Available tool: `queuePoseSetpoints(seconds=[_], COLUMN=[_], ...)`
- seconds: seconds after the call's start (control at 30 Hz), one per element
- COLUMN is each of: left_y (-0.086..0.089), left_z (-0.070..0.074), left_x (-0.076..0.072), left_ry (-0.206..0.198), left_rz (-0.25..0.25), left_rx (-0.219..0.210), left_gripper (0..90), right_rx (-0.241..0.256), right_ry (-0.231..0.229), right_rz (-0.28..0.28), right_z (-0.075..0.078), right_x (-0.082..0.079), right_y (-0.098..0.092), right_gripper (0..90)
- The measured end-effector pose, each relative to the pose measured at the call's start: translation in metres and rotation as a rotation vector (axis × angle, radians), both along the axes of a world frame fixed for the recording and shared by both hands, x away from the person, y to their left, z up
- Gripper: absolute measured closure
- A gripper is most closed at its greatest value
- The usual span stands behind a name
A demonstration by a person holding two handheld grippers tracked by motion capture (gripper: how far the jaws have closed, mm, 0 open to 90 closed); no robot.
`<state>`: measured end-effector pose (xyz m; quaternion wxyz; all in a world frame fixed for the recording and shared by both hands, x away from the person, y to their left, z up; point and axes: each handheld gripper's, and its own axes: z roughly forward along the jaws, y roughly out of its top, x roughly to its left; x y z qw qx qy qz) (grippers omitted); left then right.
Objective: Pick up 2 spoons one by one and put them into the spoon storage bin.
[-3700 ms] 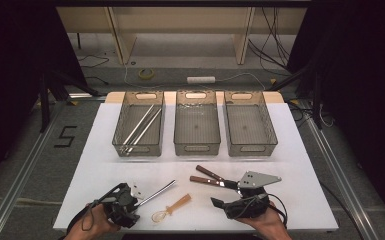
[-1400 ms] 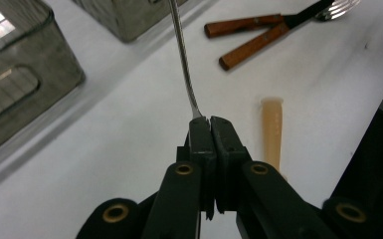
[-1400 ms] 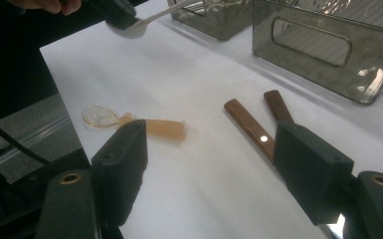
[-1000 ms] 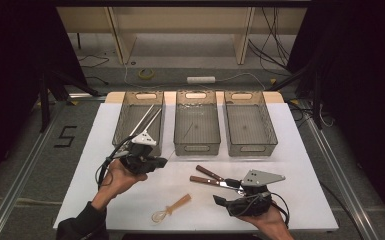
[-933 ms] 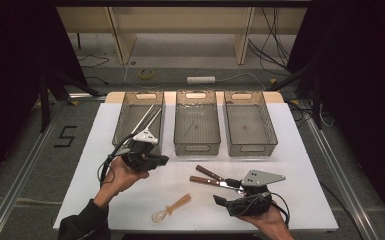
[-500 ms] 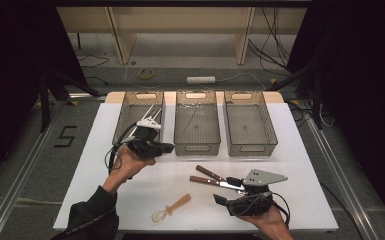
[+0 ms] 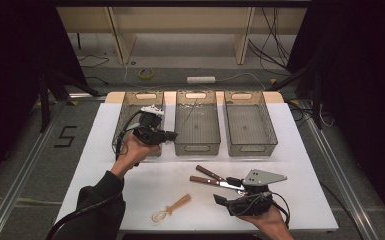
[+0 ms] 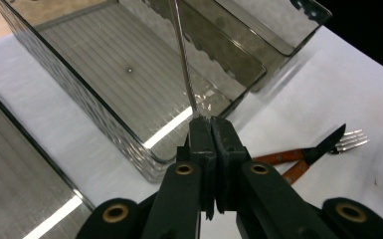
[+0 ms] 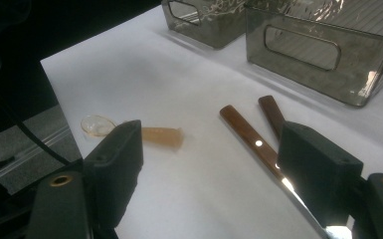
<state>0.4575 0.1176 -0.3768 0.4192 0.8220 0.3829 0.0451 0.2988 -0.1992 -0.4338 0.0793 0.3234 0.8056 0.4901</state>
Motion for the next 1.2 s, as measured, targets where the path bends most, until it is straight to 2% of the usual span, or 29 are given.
queuePoseSetpoints(seconds=[0.27,0.37,0.67,0.73,0.83,1.0,1.1,1.2], left_y=[-0.01,-0.014,-0.019,-0.022,-0.027,-0.031,-0.034,-0.038], left_z=[-0.003,-0.005,-0.009,-0.009,-0.012,-0.017,-0.02,-0.022], left_x=[0.013,0.019,0.034,0.035,0.038,0.043,0.045,0.047], left_ry=[0.01,0.011,0.019,0.019,0.02,0.035,0.041,0.047], left_rz=[0.027,0.025,0.062,0.062,0.065,0.079,0.077,0.088], left_rx=[-0.008,0.016,0.016,0.01,0.024,0.015,0.031,0.028], left_gripper=[88.2,88.2,88.2,88.1,88.1,88.1,88.1,88.1], right_rx=[-0.012,-0.012,-0.014,-0.014,-0.015,-0.017,-0.015,-0.012], right_ry=[0.008,0.008,0.007,0.007,0.006,0.005,0.006,0.006], right_rz=[0.004,0.004,0.006,0.006,0.007,0.009,0.008,0.007], right_z=[-0.001,-0.001,-0.001,-0.001,-0.001,-0.001,-0.001,-0.001], right_x=[0.0,0.0,0.0,0.0,0.0,-0.001,0.0,-0.001], right_y=[0.001,0.001,0.001,0.001,0.001,0.001,0.001,0.001], right_gripper=[27.3,27.4,27.4,27.4,27.4,27.4,27.5,27.5])
